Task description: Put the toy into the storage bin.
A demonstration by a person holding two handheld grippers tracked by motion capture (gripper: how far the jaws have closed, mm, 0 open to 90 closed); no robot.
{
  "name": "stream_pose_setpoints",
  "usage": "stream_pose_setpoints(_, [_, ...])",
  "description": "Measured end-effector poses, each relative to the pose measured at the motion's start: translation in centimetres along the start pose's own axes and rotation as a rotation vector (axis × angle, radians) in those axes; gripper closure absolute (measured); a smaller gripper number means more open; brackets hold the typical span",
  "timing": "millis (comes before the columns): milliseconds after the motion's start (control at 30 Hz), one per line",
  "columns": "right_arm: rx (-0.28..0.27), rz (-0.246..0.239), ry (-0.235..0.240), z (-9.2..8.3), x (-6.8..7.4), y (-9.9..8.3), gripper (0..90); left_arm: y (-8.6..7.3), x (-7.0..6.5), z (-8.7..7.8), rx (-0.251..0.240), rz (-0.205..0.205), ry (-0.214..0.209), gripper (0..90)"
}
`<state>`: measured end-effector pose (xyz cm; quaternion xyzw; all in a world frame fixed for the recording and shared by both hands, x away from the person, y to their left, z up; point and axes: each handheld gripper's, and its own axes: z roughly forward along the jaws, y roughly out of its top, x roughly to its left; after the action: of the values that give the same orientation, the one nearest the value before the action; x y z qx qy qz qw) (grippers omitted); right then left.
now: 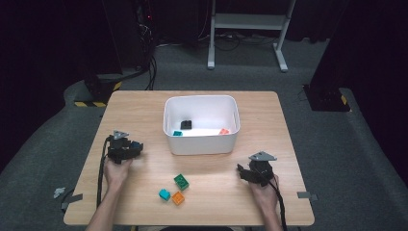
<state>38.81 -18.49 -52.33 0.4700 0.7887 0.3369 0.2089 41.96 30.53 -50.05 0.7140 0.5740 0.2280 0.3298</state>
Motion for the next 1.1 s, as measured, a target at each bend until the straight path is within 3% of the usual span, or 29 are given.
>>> stream_pose_setpoints(400, [0.000,0.000,0.000,0.0,0.0,0.0,33.7,0.4,-1.0,-1.1,-0.001,0.030,-0.045,40.5])
stream_pose_setpoints(867, [0.000,-0.001,0.000,0.0,0.0,0.0,33.7,2.2,-2.5,-3.5,-0.042,0.066,-0.113,40.6])
stream_pose_setpoints(1100, [0.000,-0.001,0.000,0.0,0.0,0.0,33.7,3.7,-3.4,-5.1,-0.072,0.083,-0.167,40.6])
